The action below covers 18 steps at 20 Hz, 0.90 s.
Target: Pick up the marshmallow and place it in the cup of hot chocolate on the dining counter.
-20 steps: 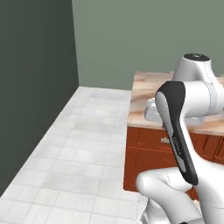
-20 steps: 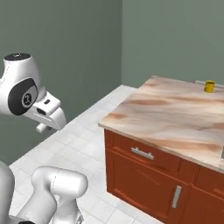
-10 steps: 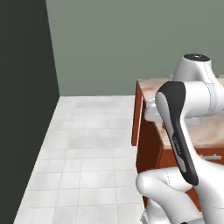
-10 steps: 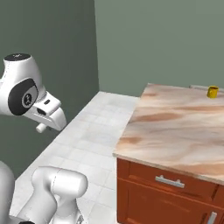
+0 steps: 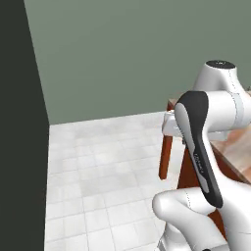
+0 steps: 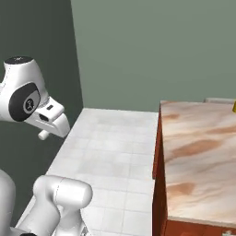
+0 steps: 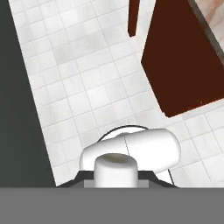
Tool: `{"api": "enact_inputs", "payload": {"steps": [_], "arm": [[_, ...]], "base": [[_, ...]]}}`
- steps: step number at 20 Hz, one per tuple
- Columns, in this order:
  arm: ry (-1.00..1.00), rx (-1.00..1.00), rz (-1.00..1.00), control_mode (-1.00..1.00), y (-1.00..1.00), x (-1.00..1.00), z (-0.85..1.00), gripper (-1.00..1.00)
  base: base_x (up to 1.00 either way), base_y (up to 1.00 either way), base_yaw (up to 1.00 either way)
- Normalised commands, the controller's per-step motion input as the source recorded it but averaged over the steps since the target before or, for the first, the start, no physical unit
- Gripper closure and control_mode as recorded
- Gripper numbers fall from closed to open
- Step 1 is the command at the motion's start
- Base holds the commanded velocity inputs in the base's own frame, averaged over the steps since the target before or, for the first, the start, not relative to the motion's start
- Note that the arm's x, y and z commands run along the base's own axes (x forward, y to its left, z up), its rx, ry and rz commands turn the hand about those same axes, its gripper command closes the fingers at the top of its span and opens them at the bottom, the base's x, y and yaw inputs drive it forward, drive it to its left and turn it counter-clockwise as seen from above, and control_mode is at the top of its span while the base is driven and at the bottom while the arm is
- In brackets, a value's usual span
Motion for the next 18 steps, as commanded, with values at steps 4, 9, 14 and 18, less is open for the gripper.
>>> {"api": "enact_inputs", "payload": {"steps": [4, 9, 14, 18], "arm": [[0.0, 0.0, 0.0, 1.0, 0.0, 0.0, 0.0, 1.0], [0.0, 0.0, 0.0, 1.0, 0.0, 0.0, 0.0, 1.0], [0.0, 0.0, 0.0, 1.0, 0.0, 0.0, 0.0, 1.0], [0.0, 0.0, 0.0, 1.0, 0.0, 0.0, 0.0, 1.0]], "base": [[1.0, 1.0, -0.52], [1.0, 1.0, -0.53], [1.0, 1.0, -0.54], [1.0, 1.0, -0.54]]}}
